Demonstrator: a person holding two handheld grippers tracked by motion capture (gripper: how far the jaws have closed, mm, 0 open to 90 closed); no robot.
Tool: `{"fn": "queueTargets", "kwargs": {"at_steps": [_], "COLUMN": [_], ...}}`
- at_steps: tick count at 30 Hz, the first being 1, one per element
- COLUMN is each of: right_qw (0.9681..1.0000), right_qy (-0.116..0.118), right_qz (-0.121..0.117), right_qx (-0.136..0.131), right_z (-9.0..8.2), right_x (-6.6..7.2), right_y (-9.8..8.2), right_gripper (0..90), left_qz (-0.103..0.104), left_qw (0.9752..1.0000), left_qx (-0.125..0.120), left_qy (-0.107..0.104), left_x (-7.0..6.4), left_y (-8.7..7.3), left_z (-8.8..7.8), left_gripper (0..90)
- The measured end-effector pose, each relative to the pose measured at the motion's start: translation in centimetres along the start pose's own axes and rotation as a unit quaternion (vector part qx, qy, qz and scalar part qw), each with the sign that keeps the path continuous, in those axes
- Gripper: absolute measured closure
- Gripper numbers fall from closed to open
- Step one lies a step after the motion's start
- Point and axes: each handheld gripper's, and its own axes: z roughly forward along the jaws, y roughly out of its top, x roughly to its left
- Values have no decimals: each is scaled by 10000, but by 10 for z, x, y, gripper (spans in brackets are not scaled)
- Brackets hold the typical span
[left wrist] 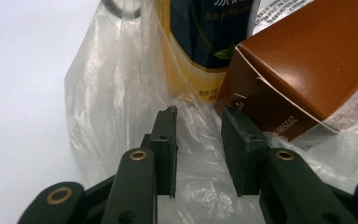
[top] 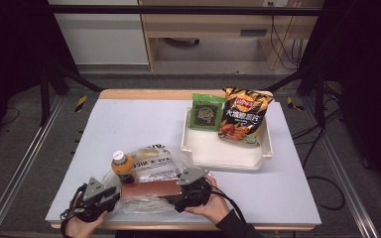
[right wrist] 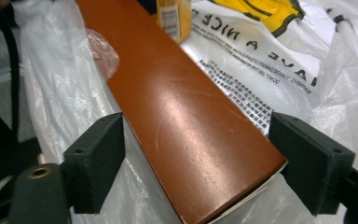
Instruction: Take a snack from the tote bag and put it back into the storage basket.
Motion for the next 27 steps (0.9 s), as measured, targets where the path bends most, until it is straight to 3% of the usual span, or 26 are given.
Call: {"fn": "queueTargets", "kwargs": {"at_steps": [8,10,16,21,24,26,27], "right_qw": [9998,9997,9997,9997,9993,9980,9979], "right_qy": [193,242,141,38,128,169,154], "right_qz": [-42,44,178,240,297,340,348], "right_qx": [62,42,1,-32,-178,-503,-528], "right_z": [-10,-14,-28,-29,-33,-37,-37], "right_x": [1,0,-3,1,3,3,3], "right_y": [-4,-7,-17,-18,-12,-2,2], "right_gripper": [324,344,371,356,352,370,370], "left_qz": [-58,-52,-22,5,16,16,18], "left_qw": [10000,10000,10000,10000,10000,10000,10000], "left_qx": [-59,-64,-83,-80,-84,-85,-87], "left_qy": [42,39,19,26,27,29,29], "left_x": [2,2,1,0,0,0,0], "left_y": [0,0,0,0,0,0,0], "left_z": [0,1,1,2,2,2,2], "left_gripper": [645,641,627,621,619,617,616]}}
